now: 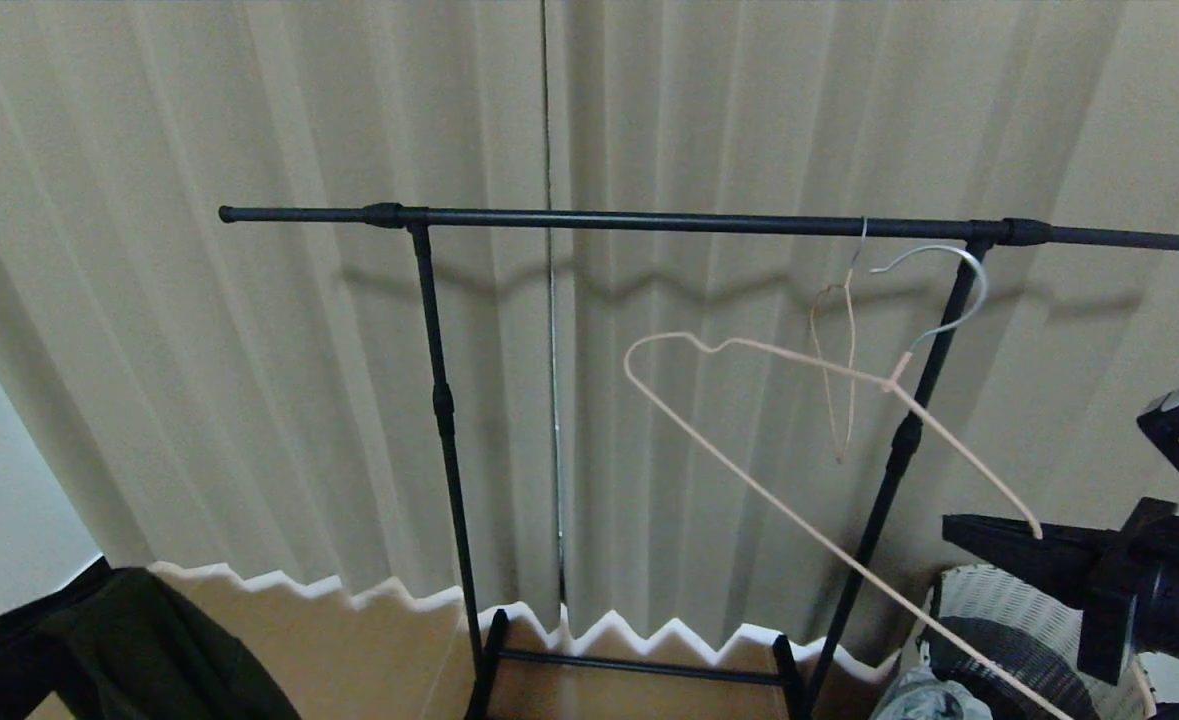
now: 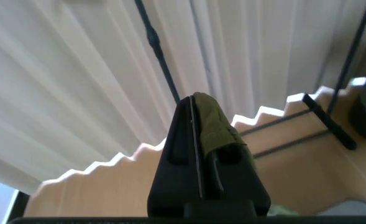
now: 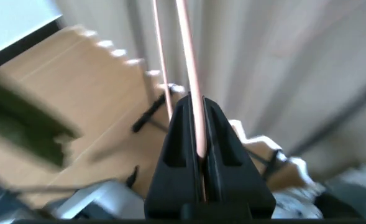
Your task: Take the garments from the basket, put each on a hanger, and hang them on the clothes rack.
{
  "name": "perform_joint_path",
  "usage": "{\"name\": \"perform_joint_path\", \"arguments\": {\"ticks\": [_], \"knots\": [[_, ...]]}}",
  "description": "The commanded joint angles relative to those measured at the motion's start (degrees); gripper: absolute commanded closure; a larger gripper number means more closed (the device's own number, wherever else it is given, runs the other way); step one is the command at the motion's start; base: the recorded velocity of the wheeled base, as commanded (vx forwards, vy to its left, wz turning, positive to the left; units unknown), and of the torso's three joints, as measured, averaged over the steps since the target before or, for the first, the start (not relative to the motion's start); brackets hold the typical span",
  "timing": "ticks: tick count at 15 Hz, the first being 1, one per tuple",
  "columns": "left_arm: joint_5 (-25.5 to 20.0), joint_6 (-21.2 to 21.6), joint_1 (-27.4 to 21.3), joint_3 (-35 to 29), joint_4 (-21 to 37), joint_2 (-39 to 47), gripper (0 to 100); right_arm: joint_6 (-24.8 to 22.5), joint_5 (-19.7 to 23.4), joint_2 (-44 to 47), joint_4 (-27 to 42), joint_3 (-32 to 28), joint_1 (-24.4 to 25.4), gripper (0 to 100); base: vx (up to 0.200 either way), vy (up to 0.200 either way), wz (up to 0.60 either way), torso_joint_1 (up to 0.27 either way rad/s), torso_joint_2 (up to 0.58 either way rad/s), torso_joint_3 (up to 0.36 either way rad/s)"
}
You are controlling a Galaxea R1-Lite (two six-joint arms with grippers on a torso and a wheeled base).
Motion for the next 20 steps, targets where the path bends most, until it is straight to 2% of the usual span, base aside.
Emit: {"name": "perform_joint_path", "arguments": {"ticks": [1, 3, 4, 5, 7, 8, 10, 17, 20], "knots": [[0.54, 0.3, -0.2, -10.42, -0.03, 13.44, 100, 0.01, 0.08, 1.71, -0.28, -0.2, 5.07, 100, 0.0, 0.0, 0.0, 0.0, 0.0, 0.0], [2.04, -0.14, -2.57, -16.4, -0.12, 21.17, 100, 1.24, -0.09, 2.33, -0.45, -0.03, 10.44, 100, 0.0, 0.0, 0.0, 0.0, 0.0, 0.0], [3.0, -0.23, -3.27, -17.36, -0.12, 22.84, 100, 1.86, -0.09, 2.59, -0.72, -0.2, 11.49, 100, 0.0, 0.0, 0.0, 0.0, 0.0, 0.0], [6.34, -1.2, -5.38, -19.74, -0.12, 27.06, 100, 3.53, -0.09, 2.94, -1.95, -0.47, 13.78, 100, 0.0, 0.0, 0.0, 0.0, 0.0, 0.0], [15.4, -6.65, -9.87, -25.54, -0.12, 34.62, 100, 5.29, -0.09, 3.64, -2.91, -0.55, 17.73, 100, 0.0, 0.0, 0.0, 0.0, 0.0, 0.0], [16.63, -7.18, -10.22, -26.24, -0.12, 35.5, 100, 5.46, -0.09, 3.64, -2.91, -0.55, 18.08, 100, 0.0, 0.0, 0.0, 0.0, 0.0, 0.0], [24.01, -10.25, -11.36, -30.64, -0.12, 41.65, 100, 6.52, -0.09, 3.56, -2.91, -0.64, 21.86, 100, 0.0, 0.0, 0.0, 0.0, 0.0, 0.0], [24.71, -11.83, -13.21, -32.39, -1.35, 42.97, 100, 9.07, -0.18, 9.71, -3.18, -4.33, 24.23, 100, 0.0, 0.0, 0.0, 0.0, 0.0, 0.0], [24.8, -11.92, -13.38, -32.39, -1.35, 42.97, 100, 10.74, -0.62, 13.22, -6.43, -5.65, 24.23, 100, 0.0, 0.0, 0.0, 0.0, 0.0, 0.0]]}}
